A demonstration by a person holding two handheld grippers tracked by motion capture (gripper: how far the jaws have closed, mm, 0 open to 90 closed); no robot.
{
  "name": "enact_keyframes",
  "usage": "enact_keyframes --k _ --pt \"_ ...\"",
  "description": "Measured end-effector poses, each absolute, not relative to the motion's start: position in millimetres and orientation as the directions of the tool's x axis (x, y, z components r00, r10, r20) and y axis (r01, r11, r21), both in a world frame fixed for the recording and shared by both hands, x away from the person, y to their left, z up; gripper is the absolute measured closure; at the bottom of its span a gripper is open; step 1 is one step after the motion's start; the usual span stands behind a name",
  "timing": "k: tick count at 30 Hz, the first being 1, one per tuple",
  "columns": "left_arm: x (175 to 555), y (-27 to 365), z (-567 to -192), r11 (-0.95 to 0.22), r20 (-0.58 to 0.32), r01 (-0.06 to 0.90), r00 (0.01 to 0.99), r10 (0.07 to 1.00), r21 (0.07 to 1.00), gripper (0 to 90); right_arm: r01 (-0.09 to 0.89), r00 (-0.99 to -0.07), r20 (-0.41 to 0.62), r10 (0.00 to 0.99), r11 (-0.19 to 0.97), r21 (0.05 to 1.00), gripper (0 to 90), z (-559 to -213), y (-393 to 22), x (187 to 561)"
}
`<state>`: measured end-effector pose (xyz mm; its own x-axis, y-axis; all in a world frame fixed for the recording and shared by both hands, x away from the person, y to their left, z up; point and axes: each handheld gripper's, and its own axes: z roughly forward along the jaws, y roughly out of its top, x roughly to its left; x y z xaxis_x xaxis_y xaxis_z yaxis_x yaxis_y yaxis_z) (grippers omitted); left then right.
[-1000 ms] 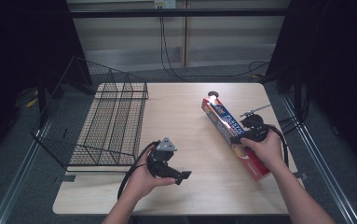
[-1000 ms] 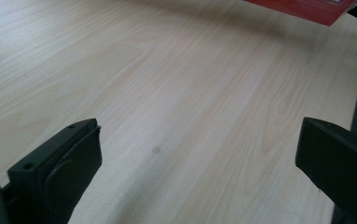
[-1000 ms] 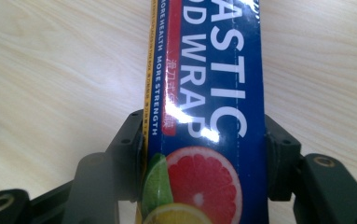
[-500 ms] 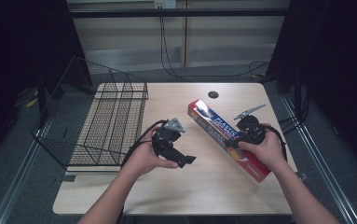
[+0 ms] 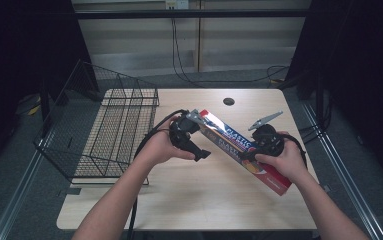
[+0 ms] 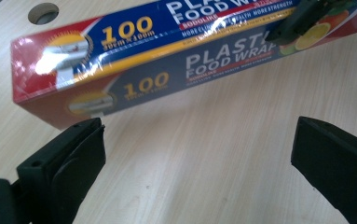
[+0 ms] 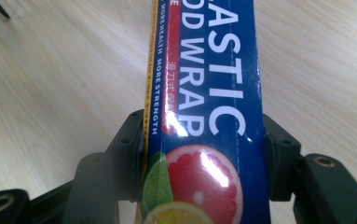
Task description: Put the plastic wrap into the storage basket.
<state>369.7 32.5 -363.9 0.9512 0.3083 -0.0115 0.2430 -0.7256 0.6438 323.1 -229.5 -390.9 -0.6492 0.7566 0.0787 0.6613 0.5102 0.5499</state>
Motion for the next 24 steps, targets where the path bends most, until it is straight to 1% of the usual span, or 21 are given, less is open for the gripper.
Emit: enact_keyframes --k 6,8,11,16,18,20,24 --pt "374.6 28.3 -356.3 -0.736 -0.009 0.239 0.953 0.301 0.633 2.8 0.647 -0.671 0.081 0.737 0.530 0.548 44.7 -388.9 -225.5 322.3" --pt "376.5 26.3 -354.4 -0.739 0.000 0.219 0.959 0.285 0.637 2.4 0.644 -0.676 0.086 0.732 0.531 0.551 44.8 -388.6 -224.2 322.0" --pt "378.5 21.9 -351.0 -0.744 -0.014 0.229 0.959 0.284 0.628 2.7 0.635 -0.690 0.094 0.718 0.538 0.555 44.7 -388.0 -222.9 321.9" --pt "384.0 11.9 -349.0 -0.790 0.010 0.193 0.970 0.245 0.582 3.1 0.621 -0.710 0.104 0.697 0.548 0.560 44.7 -385.7 -220.6 321.4" --pt "385.8 8.4 -349.8 -0.792 -0.003 0.195 0.972 0.237 0.578 3.2 0.618 -0.713 0.104 0.693 0.551 0.561 44.7 -384.0 -219.4 320.9" --pt "386.8 4.0 -350.1 -0.803 0.025 0.179 0.972 0.234 0.568 3.2 0.609 -0.721 0.101 0.685 0.558 0.563 44.7 -382.6 -218.5 320.5" --pt "388.8 -2.6 -349.6 -0.807 0.020 0.156 0.979 0.203 0.570 3.1 0.588 -0.741 0.088 0.666 0.580 0.563 44.7 -379.9 -215.9 319.5"
